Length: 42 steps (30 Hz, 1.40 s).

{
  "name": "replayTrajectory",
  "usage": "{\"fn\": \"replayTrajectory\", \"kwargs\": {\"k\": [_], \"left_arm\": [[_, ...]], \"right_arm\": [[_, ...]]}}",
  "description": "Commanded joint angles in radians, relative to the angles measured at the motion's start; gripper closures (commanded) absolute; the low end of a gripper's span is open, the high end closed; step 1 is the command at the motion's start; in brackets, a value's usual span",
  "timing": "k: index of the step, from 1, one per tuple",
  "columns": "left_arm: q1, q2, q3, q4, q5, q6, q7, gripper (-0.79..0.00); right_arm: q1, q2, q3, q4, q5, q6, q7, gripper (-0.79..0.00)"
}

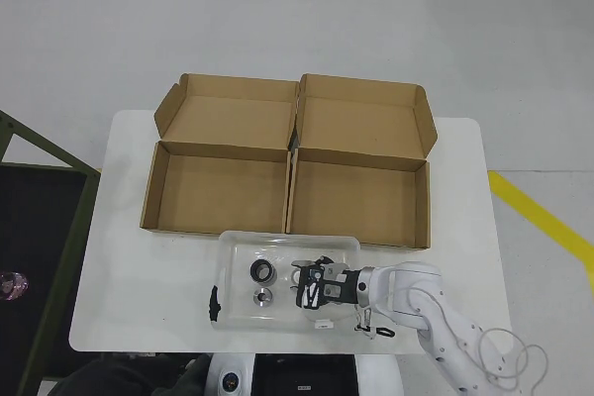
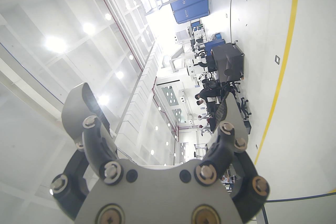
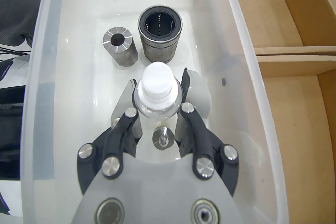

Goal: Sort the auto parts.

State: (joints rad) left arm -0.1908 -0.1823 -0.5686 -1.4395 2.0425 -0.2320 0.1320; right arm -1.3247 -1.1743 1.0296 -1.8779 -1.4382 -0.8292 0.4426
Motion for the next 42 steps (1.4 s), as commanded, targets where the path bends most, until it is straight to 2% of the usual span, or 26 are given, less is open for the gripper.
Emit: {"fn": "replayTrajectory", "kwargs": {"k": [1, 20, 33, 42], "left_arm": [[0.000, 0.000, 0.000, 0.000, 0.000, 0.000, 0.000, -0.785], [0.000, 0.000, 0.000, 0.000, 0.000, 0.000, 0.000, -0.785], [0.000, 0.000, 0.000, 0.000, 0.000, 0.000, 0.000, -0.785], [0.000, 0.000, 0.000, 0.000, 0.000, 0.000, 0.000, -0.785]], "right_arm": [[0.001, 0.001, 0.000, -0.005, 0.009, -0.007, -0.011, 0.000], [-0.008, 0.023, 0.074, -0.104, 0.176, -0.071, -0.182, 0.000], [0.030, 0.029, 0.133, -0.115, 0.255, -0.016, -0.271, 0.000], [0.069, 0.028, 0.159, -0.039, 0.334, 0.025, -0.318, 0.000]]}}
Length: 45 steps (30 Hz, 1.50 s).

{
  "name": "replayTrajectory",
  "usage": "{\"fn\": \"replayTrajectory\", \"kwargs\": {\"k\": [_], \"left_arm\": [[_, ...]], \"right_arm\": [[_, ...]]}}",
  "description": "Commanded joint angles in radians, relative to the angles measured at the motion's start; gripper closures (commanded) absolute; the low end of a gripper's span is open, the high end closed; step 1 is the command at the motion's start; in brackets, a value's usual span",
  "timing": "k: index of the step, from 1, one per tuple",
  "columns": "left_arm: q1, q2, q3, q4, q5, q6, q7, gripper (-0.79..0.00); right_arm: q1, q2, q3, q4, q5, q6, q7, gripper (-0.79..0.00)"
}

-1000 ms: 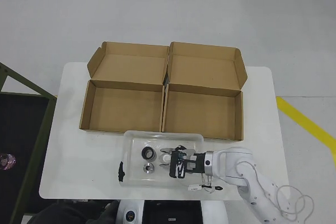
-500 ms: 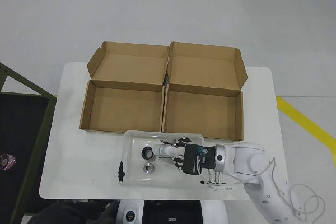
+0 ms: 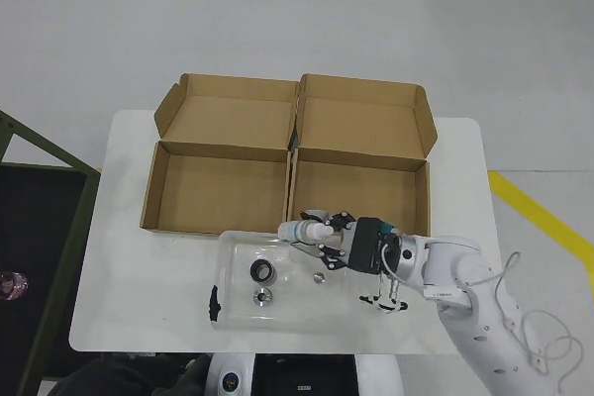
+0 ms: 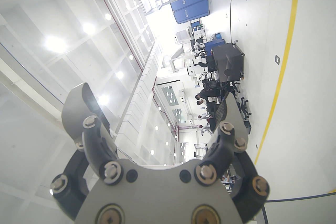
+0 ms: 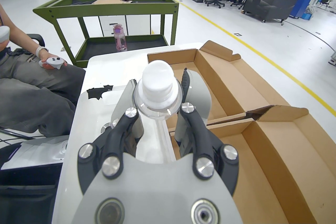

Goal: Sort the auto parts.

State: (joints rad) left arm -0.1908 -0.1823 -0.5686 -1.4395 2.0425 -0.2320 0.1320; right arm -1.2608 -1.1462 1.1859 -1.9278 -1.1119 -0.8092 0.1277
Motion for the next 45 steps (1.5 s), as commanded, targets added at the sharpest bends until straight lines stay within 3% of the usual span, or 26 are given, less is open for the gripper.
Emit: {"fn": "replayTrajectory", "kwargs": {"k": [1, 14, 27, 41, 45], "left_arm": [[0.000, 0.000, 0.000, 0.000, 0.000, 0.000, 0.000, -0.785], [0.000, 0.000, 0.000, 0.000, 0.000, 0.000, 0.000, -0.785], [0.000, 0.000, 0.000, 0.000, 0.000, 0.000, 0.000, -0.785], [0.000, 0.000, 0.000, 0.000, 0.000, 0.000, 0.000, -0.785], [0.000, 0.000, 0.000, 0.000, 0.000, 0.000, 0.000, -0.785]], "right_arm": [[0.011, 0.000, 0.005, 0.019, 0.014, 0.010, -0.006, 0.000], [0.105, -0.010, -0.006, 0.130, 0.046, 0.134, 0.043, 0.000], [0.275, -0.040, -0.113, 0.335, -0.001, 0.266, 0.153, 0.000], [0.389, -0.079, -0.227, 0.496, -0.062, 0.359, 0.200, 0.000], [0.409, -0.089, -0.247, 0.540, -0.064, 0.370, 0.193, -0.126]]}}
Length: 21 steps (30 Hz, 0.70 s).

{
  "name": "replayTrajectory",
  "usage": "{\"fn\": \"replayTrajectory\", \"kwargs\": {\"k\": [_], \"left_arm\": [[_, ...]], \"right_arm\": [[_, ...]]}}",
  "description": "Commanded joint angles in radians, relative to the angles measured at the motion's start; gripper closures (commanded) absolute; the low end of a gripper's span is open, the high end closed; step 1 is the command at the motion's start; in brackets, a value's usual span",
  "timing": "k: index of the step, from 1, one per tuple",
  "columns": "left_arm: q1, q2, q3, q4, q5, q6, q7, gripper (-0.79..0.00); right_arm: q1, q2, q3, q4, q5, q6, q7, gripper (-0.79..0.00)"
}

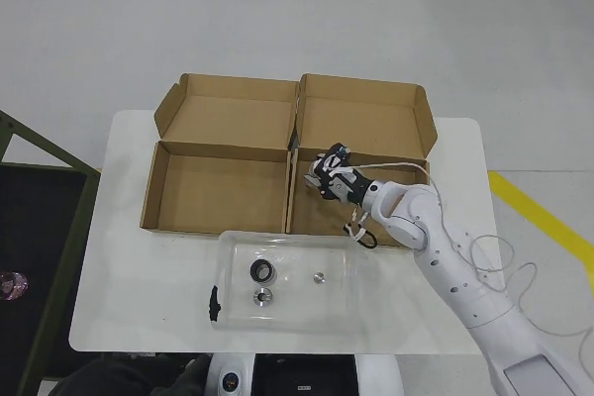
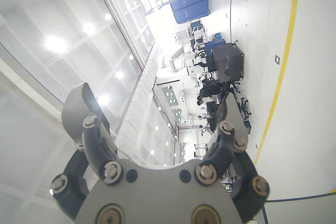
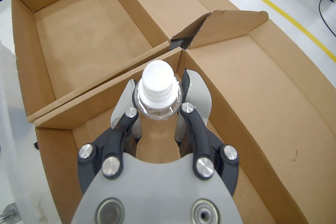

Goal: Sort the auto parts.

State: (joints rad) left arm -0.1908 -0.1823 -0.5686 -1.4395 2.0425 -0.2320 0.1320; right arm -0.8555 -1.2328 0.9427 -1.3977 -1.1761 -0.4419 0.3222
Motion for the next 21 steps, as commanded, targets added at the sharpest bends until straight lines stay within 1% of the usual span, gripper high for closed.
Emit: {"fn": "replayTrajectory", "kwargs": {"k": [1, 5, 6, 9, 11, 12, 13, 14, 18, 21], "left_arm": [[0.000, 0.000, 0.000, 0.000, 0.000, 0.000, 0.000, -0.785], [0.000, 0.000, 0.000, 0.000, 0.000, 0.000, 0.000, -0.785], [0.000, 0.000, 0.000, 0.000, 0.000, 0.000, 0.000, -0.785], [0.000, 0.000, 0.000, 0.000, 0.000, 0.000, 0.000, -0.785], [0.000, 0.000, 0.000, 0.000, 0.000, 0.000, 0.000, -0.785], [0.000, 0.000, 0.000, 0.000, 0.000, 0.000, 0.000, -0.785], [0.000, 0.000, 0.000, 0.000, 0.000, 0.000, 0.000, -0.785], [0.000, 0.000, 0.000, 0.000, 0.000, 0.000, 0.000, -0.785], [0.000, 0.000, 0.000, 0.000, 0.000, 0.000, 0.000, -0.785], [0.000, 0.000, 0.000, 0.000, 0.000, 0.000, 0.000, -0.785]], "right_arm": [[0.008, -0.004, -0.007, 0.018, 0.000, 0.005, -0.003, -0.169], [0.018, -0.011, -0.017, 0.044, 0.002, 0.008, -0.005, -0.280], [0.020, -0.013, -0.019, 0.050, 0.003, 0.010, -0.005, -0.296], [0.024, -0.016, -0.023, 0.064, 0.005, 0.009, -0.006, -0.308], [0.026, -0.018, -0.024, 0.069, 0.004, 0.008, -0.008, -0.360], [0.026, -0.019, -0.024, 0.071, 0.005, 0.007, -0.008, -0.505], [0.025, -0.019, -0.022, 0.071, 0.008, 0.007, -0.008, -0.763], [0.025, -0.020, -0.019, 0.068, 0.012, 0.007, -0.009, -0.785], [0.013, -0.015, 0.002, 0.025, 0.010, -0.008, -0.014, -0.785], [-0.013, -0.006, 0.031, -0.042, 0.007, -0.029, -0.008, -0.785]]}}
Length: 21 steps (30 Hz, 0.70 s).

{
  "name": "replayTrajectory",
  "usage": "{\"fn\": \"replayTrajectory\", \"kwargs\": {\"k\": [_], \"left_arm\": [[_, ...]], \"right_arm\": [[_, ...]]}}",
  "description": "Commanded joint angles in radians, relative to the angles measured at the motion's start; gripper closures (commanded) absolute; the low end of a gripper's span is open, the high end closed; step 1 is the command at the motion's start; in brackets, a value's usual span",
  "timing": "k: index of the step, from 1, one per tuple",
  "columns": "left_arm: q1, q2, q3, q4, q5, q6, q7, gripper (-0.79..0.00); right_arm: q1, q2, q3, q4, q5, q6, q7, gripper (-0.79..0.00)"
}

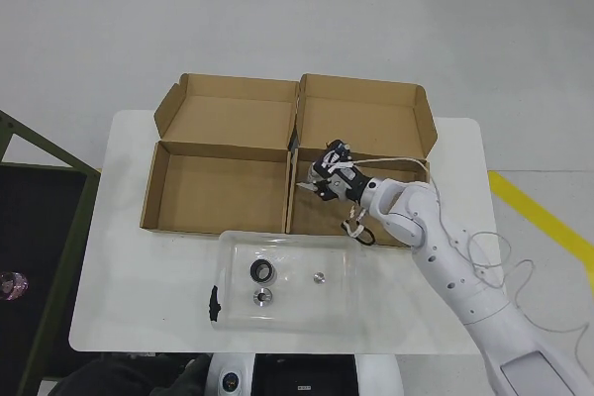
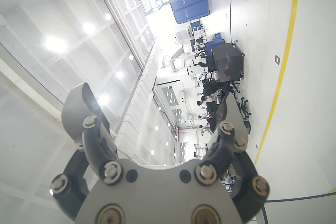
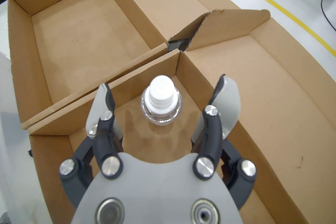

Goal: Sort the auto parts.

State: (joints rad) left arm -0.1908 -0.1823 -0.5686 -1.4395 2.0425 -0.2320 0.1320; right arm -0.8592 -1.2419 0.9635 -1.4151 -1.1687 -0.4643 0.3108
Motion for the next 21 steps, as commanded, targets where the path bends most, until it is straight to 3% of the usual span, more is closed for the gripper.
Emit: {"fn": "replayTrajectory", "kwargs": {"k": [1, 12, 21], "left_arm": [[0.000, 0.000, 0.000, 0.000, 0.000, 0.000, 0.000, -0.785], [0.000, 0.000, 0.000, 0.000, 0.000, 0.000, 0.000, -0.785], [0.000, 0.000, 0.000, 0.000, 0.000, 0.000, 0.000, -0.785]], "right_arm": [[-0.021, 0.007, 0.023, -0.052, -0.001, -0.012, 0.008, -0.785], [-0.171, 0.051, 0.152, -0.371, 0.048, -0.134, 0.167, -0.785], [-0.281, 0.077, 0.175, -0.562, 0.081, -0.245, 0.300, -0.785]]}}
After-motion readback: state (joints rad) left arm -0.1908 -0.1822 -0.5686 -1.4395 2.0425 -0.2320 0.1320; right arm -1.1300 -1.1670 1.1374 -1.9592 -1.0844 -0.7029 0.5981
